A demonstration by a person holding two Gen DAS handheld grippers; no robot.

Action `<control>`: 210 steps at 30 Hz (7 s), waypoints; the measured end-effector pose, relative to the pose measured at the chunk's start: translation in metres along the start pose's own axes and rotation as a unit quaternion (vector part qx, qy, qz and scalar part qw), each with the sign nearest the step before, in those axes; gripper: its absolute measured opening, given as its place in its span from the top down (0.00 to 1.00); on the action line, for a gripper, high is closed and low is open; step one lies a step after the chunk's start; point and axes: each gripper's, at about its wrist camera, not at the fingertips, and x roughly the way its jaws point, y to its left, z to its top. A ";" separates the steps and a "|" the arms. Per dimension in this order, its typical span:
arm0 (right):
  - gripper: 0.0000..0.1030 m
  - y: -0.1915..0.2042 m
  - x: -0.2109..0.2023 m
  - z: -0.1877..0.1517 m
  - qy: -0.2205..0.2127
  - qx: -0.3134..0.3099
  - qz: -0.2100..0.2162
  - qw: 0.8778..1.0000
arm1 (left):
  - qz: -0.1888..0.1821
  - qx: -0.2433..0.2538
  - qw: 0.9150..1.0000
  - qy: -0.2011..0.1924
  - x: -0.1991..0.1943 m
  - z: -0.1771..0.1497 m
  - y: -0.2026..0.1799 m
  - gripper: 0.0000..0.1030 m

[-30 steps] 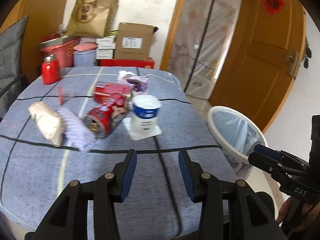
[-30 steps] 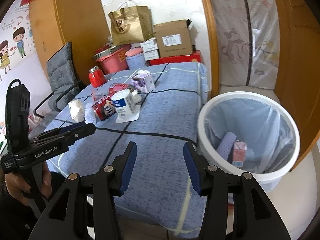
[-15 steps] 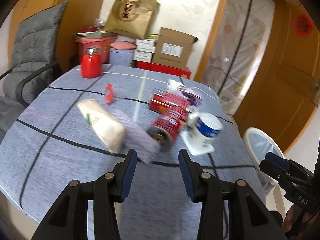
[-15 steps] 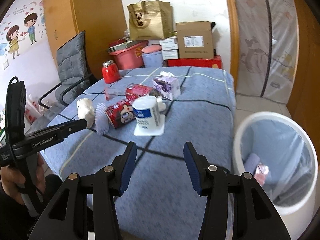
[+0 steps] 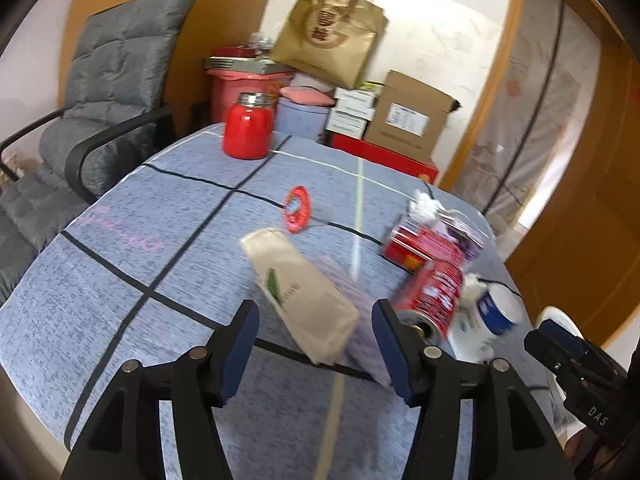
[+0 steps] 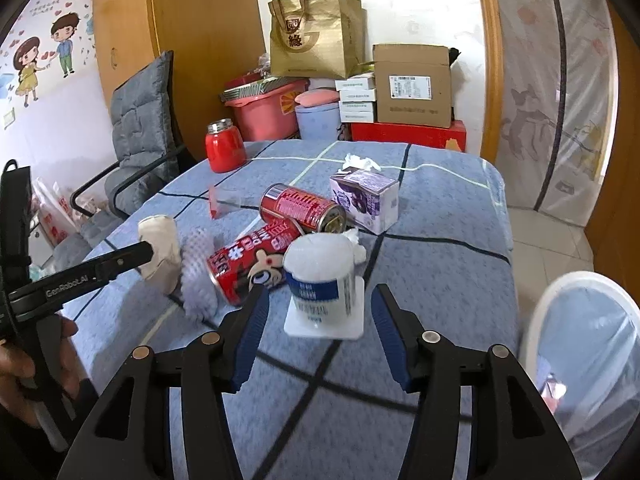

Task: Collect trash
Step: 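Grasp the beige paper bag with the left tool while the right tool grasps the white yogurt cup, then carry both items over the wastebasket and open both tools to drop them, then move both tools back toward the table items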

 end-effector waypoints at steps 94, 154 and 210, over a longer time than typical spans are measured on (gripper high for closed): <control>0.52 -0.116 -0.123 -0.044 -0.049 0.118 -0.120 0.985 | -0.207 0.171 0.962 0.045 -0.026 -0.043 -0.185 0.91; 0.48 -0.206 -0.150 -0.087 -0.033 0.191 -0.189 0.963 | -0.325 0.239 0.907 0.122 0.029 -0.078 -0.309 0.60; 0.48 -0.039 -0.062 -0.047 0.016 0.041 -0.004 0.999 | -0.096 0.163 0.982 0.021 0.006 -0.016 -0.092 0.60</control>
